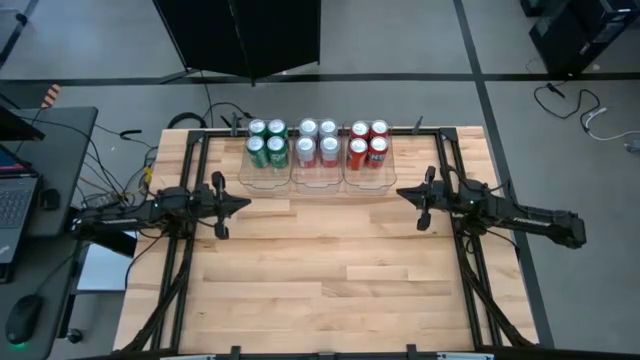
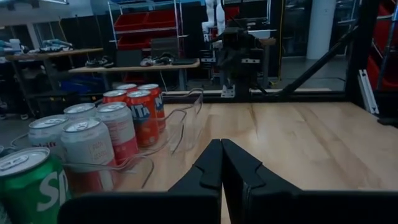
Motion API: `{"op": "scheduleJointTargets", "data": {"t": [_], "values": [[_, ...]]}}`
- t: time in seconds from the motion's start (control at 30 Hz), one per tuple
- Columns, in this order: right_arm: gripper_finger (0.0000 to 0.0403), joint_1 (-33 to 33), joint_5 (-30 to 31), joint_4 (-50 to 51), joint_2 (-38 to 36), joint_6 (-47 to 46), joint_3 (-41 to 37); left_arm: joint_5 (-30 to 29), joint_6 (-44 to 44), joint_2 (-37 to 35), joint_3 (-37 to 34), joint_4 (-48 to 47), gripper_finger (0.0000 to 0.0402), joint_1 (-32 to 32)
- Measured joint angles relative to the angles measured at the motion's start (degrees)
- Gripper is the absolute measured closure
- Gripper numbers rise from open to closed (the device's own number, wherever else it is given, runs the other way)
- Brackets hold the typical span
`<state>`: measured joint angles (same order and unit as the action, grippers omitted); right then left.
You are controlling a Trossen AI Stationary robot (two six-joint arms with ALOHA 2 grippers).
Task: Sort soda cans
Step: Return to Home Position
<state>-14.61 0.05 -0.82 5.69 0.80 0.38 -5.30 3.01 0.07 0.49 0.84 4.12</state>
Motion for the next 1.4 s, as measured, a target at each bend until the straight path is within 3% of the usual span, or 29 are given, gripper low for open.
{"op": "scheduleJointTargets", "data": {"t": [0.3,0.5,0.6,1.4], "values": [[0.0402,0.83,-5.07,0.45,-3.27,-0.84,0.48,2.28,-2.03,-0.06,-0.02,-0.50,0.0394,0.00],[0.0403,1.44,2.71,0.83,-3.81,2.87,0.52,1.51,-3.28,-0.06,-0.07,-0.42,0.0394,0.04],[0.0401,1.12,2.75,0.83,-3.23,4.31,0.52,1.96,-6.63,-0.04,-0.07,-0.30,0.0394,0.04],[0.0402,1.05,2.91,0.07,-3.23,3.28,0.52,1.96,-6.32,-0.04,-0.09,4.33,0.0394,0.01]]}}
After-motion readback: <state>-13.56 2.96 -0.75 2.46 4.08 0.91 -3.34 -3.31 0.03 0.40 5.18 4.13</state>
